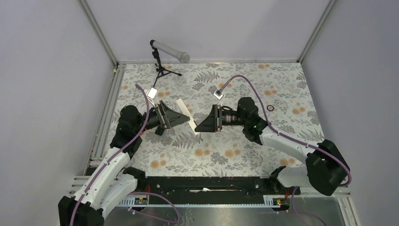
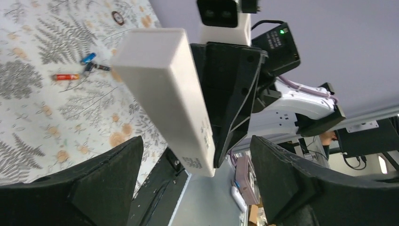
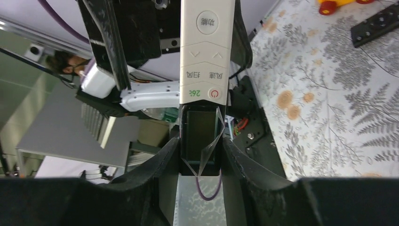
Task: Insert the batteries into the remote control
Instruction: Pick up the remote control from the center of the board.
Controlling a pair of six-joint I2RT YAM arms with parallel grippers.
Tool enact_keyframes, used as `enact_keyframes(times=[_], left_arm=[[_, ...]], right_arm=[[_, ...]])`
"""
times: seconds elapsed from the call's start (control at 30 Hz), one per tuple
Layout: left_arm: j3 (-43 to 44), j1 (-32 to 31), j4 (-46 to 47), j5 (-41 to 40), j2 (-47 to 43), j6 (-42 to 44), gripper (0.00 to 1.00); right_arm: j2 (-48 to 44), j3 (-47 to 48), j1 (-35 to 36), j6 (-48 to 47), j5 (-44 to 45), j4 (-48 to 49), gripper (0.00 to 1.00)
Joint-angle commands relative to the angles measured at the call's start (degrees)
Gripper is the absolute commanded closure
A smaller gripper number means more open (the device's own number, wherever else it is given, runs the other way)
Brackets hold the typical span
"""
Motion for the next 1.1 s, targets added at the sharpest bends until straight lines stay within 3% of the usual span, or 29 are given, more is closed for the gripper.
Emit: enact_keyframes(times=[0.0,0.27,0.37,0.4,0.43,0.5,0.53,0.67,0.83,0.9,0.97,1.07], left_arm=[[-0.16,-2.89,10.8,-2.65,0.93,-4.09,0.17],[1.17,-6.33,11.71,-6.78,3.07,-4.2,0.49],[1.55,-6.73,11.86,-6.5,4.24,-2.9,0.78],[1.76,-6.78,11.41,-6.27,4.57,-1.7,0.9],[2.23,-6.78,10.29,-6.07,4.89,0.54,0.99],[4.68,-6.84,2.9,-6.82,4.86,8.79,1.0],[6.62,-6.87,-2.63,-8.07,4.64,14.14,1.0],[13.23,-7.24,-21.45,-11.66,3.65,30.13,1.0],[19.72,-10.61,-29.56,-13.46,5.0,41.36,1.0],[24.33,-13.58,-32.35,-14.66,6.88,45.52,1.0],[29.89,-16.74,-42.87,-16.12,9.61,60.43,1.0],[38.28,-18.08,-53.07,-16.67,14.56,71.03,1.0]], right_arm=[[1.59,-0.31,-0.2,10.32,-3.28,15.79,0.75],[3.43,-0.95,-0.17,12.57,-4.1,19.1,0.75],[3.56,-0.87,-0.17,11.1,-4.24,17.49,0.73],[3.54,-0.67,-0.24,10.17,-4.38,16.33,0.66],[3.33,-0.38,-0.18,8.58,-4.49,14.47,0.5],[1.92,0.97,-0.24,2.56,-4.16,7.02,0.13],[0.64,1.87,-0.28,-1.74,-2.98,1.56,0.03],[-6.64,5.94,-0.46,-17.89,6.94,-17.69,0.01],[-8.38,15.93,-0.53,-22.63,17.55,-30.2,0.04],[-6.87,19.9,-0.47,-23.66,18.6,-32.65,0.09],[-5.9,22.1,-0.47,-26.97,16.41,-31.47,0.1],[-5.52,22.92,-0.44,-33.26,10.82,-27.82,0.07]])
